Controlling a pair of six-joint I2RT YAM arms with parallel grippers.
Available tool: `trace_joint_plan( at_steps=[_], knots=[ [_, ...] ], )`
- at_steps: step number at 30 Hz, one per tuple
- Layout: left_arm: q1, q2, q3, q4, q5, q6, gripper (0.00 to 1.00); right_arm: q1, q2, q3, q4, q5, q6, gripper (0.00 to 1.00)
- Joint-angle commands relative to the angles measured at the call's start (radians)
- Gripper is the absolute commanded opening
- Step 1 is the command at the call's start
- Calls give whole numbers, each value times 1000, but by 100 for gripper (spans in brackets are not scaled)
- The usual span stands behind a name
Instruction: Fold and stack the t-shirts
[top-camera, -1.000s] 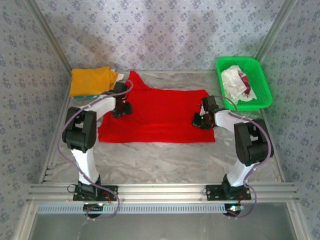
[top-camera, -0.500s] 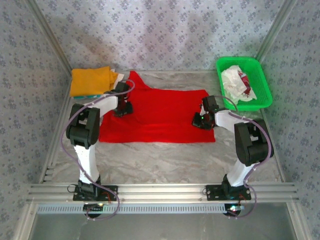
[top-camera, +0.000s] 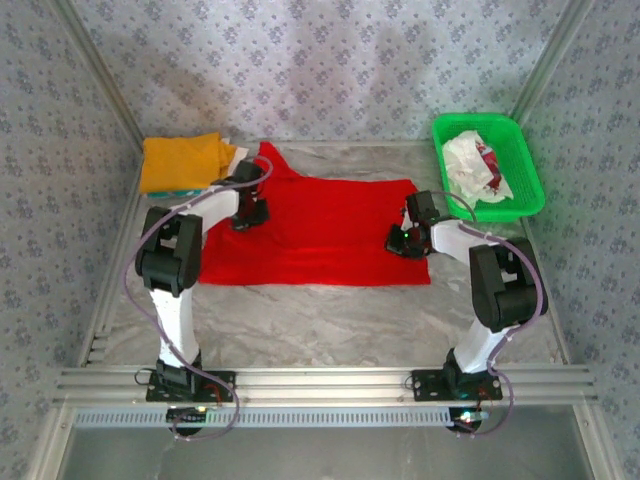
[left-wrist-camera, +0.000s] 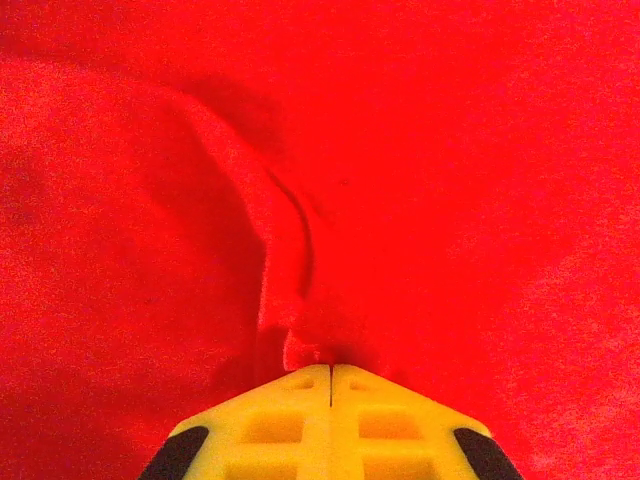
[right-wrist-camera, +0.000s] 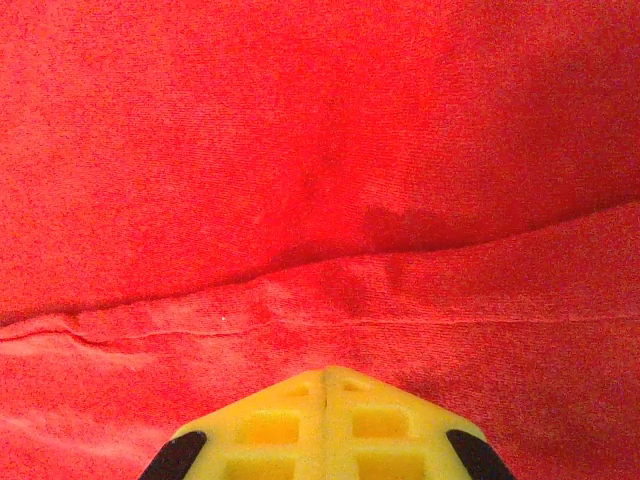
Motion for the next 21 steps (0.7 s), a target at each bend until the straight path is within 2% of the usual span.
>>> trace_joint_plan(
  at_steps=[1, 4, 6, 10, 14, 15, 18, 21],
  knots=[
    [-21, 32, 91, -30, -10, 16, 0, -6, -19, 5, -27, -12, -16, 0],
    [-26, 78, 170, -73, -10, 24, 0, -6, -19, 5, -26, -15, -16, 0],
    [-30, 112, 224, -104, -9, 30, 6, -6, -22, 4, -26, -17, -16, 0],
    [-41, 164, 301, -115, 1, 42, 10, -6, -21, 1, -27, -18, -18, 0],
    [-57, 214, 417, -163, -5, 65, 43, -6, -18, 3, -23, -22, -15, 0],
    [-60, 212, 429, -166, -7, 69, 46, -6, -17, 3, -22, -22, -16, 0],
    [-66, 129, 403, -140, -19, 69, 50, -7, -20, 17, -38, -20, -23, 0],
    [-63, -75, 201, 12, -41, 46, 56, -4, -36, 35, -60, 14, -38, 0]
  ],
)
